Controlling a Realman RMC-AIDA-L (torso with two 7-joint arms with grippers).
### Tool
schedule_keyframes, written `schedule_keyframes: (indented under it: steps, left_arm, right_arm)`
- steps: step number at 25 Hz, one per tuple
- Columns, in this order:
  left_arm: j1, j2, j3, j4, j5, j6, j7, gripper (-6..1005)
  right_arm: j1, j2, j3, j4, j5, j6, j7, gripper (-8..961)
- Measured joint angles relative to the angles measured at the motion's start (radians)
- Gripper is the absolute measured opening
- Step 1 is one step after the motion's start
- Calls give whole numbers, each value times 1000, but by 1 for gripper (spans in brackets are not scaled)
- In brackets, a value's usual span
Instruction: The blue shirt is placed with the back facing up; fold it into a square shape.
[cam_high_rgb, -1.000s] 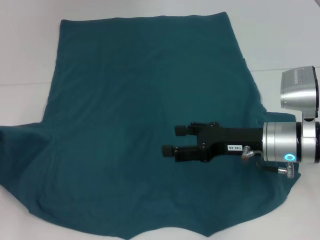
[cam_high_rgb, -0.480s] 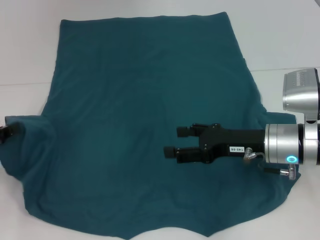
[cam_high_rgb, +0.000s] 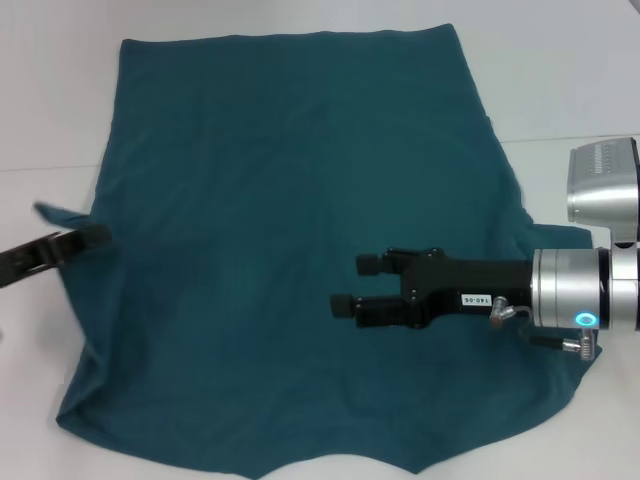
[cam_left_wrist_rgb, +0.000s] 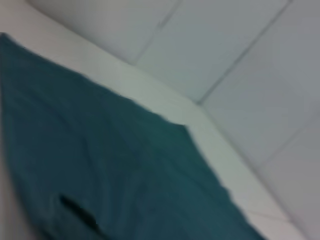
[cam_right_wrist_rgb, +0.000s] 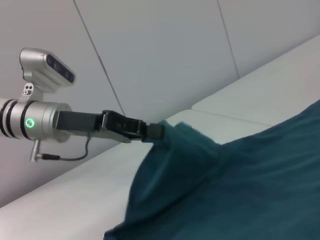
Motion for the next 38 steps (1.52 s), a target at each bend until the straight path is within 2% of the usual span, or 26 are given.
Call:
schedule_keyframes:
  steps: [5,8,13,24,30,38]
  left_arm:
    - [-13,-24,17,-84,-84,37,74,69]
    - [-24,-34,36,-93,-89,54,82,269]
    - [-26,-41,57,-90,-94,59,83,505]
    - [-6,-40,59,-66,-95,43,103,748]
    - [0,-36,59,-64,-92,44,104,953]
    - [51,-32,47,-30,-118,66,155,954]
  right_arm:
    - [-5,-2,0,0,-2,1,0,912]
    - [-6,-3,1,-5,-1,1,0,912]
    - [-7,-5,3,-9,-2,1,-2,912]
    - [-11,-5,4,-9,1,-5,-2,912]
    - [-11,-5,7,-9,2,-4,-1,912]
    - [-8,-16,21,-16,0,25,88,912]
